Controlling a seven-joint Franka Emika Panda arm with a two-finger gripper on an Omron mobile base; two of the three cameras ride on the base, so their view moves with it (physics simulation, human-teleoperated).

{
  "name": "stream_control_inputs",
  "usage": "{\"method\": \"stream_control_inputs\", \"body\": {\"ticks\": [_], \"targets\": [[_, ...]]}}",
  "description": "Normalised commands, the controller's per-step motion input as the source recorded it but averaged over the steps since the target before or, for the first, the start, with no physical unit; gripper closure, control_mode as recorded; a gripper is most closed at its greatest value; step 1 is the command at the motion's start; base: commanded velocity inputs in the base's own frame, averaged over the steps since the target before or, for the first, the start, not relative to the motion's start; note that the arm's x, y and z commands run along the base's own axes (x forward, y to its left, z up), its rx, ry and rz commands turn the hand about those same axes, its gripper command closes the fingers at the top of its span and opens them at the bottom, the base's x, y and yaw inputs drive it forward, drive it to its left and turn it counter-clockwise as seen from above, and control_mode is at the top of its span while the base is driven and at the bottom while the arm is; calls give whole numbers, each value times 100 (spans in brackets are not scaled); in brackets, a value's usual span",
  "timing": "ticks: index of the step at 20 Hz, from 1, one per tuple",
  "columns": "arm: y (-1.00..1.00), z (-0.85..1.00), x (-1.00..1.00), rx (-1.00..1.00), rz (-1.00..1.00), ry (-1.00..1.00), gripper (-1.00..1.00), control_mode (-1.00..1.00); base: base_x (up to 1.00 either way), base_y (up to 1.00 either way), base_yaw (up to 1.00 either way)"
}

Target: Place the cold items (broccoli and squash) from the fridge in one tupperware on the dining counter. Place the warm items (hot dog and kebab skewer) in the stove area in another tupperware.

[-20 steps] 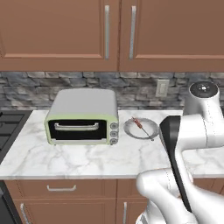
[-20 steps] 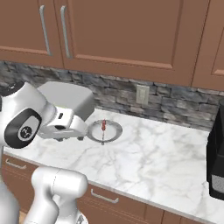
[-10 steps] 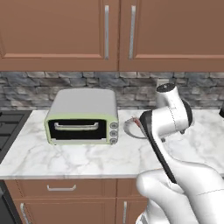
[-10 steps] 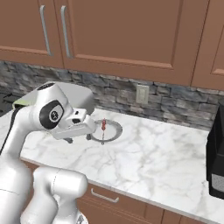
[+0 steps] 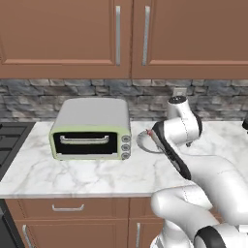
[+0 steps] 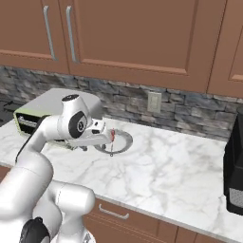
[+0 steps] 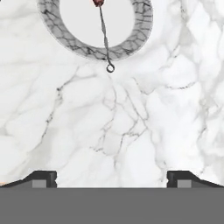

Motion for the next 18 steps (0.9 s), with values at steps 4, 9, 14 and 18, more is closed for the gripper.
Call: {"method": "stream_control_inputs", "body": {"ticks": [4, 9, 14, 18], "targets": [[0, -29, 81, 2, 2, 0, -100, -100, 0, 0, 0], [0, -35, 77, 0, 6, 0, -100, -100, 0, 0, 0], [0, -44, 70, 0, 3, 5, -100, -100, 0, 0, 0], [-2, -44, 66, 0, 3, 9, -100, -100, 0, 0, 0]]}}
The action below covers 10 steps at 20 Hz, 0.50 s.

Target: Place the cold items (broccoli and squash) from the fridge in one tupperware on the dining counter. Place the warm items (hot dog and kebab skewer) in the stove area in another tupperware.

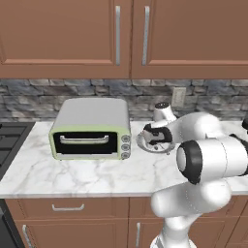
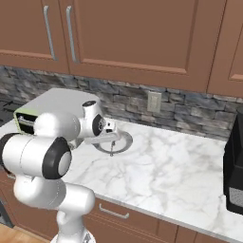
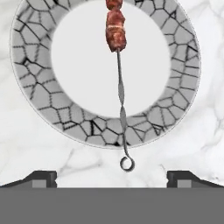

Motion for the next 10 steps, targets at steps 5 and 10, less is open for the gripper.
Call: {"method": "stream_control_inputs", "body": {"ticks": [5, 10], "targets": [[-10, -29, 66, 1, 1, 5, -100, -100, 0, 0, 0], [-10, -37, 42, 0, 1, 1, -100, -100, 0, 0, 0]]}}
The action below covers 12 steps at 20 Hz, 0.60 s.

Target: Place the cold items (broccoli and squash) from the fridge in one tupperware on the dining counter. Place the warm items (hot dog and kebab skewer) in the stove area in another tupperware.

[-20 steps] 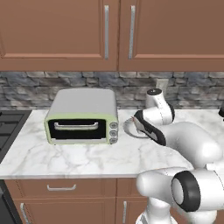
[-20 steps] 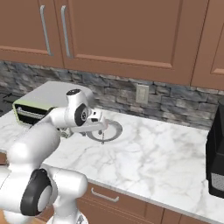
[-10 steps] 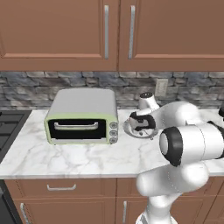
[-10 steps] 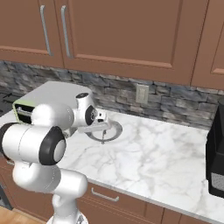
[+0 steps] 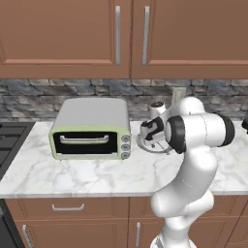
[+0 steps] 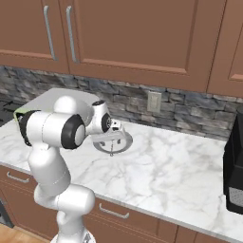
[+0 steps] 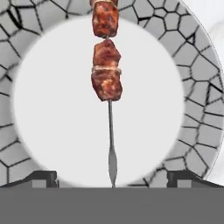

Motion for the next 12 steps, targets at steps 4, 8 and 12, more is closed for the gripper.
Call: {"method": "stream_control_inputs", "body": {"ticks": [4, 8, 12], "targets": [[-3, -38, 28, 0, 1, 0, -100, -100, 0, 0, 0], [-1, -39, 19, 0, 0, 0, -100, -100, 0, 0, 0], [-6, -34, 13, 0, 0, 0, 100, -100, 0, 0, 0]]}}
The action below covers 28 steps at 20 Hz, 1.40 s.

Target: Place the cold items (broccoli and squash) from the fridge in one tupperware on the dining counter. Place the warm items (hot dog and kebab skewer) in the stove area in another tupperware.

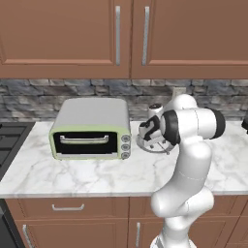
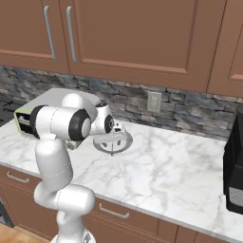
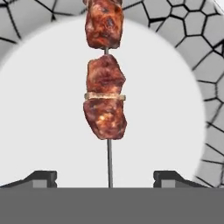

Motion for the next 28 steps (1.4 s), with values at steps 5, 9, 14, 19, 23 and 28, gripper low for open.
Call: {"method": "stream_control_inputs", "body": {"ticks": [5, 9, 14, 19, 23, 28], "targets": [[-2, -5, 2, 0, 0, 1, 100, -100, 0, 0, 0], [-17, 0, -7, 1, 0, -4, 100, -100, 0, 0, 0], [-48, 11, -43, 5, 0, -23, 100, -100, 0, 0, 0], [-38, 39, -67, 1, 0, -32, 100, -100, 0, 0, 0], [-14, 53, -81, 0, 0, -23, 100, -100, 0, 0, 0], [-8, 68, -82, 0, 0, -10, 100, -100, 0, 0, 0]]}}
